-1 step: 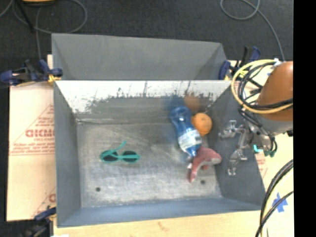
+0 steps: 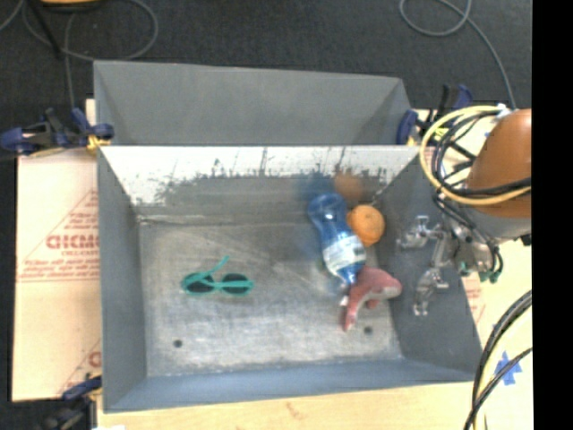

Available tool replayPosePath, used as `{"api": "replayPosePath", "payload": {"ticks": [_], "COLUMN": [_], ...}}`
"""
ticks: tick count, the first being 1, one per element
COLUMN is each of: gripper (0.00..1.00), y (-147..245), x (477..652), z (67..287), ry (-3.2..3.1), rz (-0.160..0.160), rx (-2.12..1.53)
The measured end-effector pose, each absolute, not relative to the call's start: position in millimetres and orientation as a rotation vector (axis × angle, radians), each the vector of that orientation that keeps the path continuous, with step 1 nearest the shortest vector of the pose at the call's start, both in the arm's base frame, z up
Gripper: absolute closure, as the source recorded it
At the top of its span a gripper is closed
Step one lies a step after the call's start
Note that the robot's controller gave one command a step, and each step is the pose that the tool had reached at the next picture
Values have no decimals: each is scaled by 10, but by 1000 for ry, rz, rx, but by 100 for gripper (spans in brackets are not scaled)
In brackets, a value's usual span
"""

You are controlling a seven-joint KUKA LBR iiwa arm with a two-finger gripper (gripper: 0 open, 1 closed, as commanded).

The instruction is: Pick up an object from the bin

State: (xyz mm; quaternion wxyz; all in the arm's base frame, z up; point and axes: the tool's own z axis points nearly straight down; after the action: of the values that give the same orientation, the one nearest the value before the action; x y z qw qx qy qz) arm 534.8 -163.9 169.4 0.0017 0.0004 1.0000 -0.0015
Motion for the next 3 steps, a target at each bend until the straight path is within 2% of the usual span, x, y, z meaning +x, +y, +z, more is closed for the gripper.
{"api": "replayPosePath", "payload": {"ticks": [1,2,3], "gripper": [100,100,100], "y": [-1528,-1528,-1498], "x": [5414,5415,5273], "z": [776,776,795], "ry": [3104,3104,3082], "rz": [-3,-4,-11], "rx": [392,389,390]}}
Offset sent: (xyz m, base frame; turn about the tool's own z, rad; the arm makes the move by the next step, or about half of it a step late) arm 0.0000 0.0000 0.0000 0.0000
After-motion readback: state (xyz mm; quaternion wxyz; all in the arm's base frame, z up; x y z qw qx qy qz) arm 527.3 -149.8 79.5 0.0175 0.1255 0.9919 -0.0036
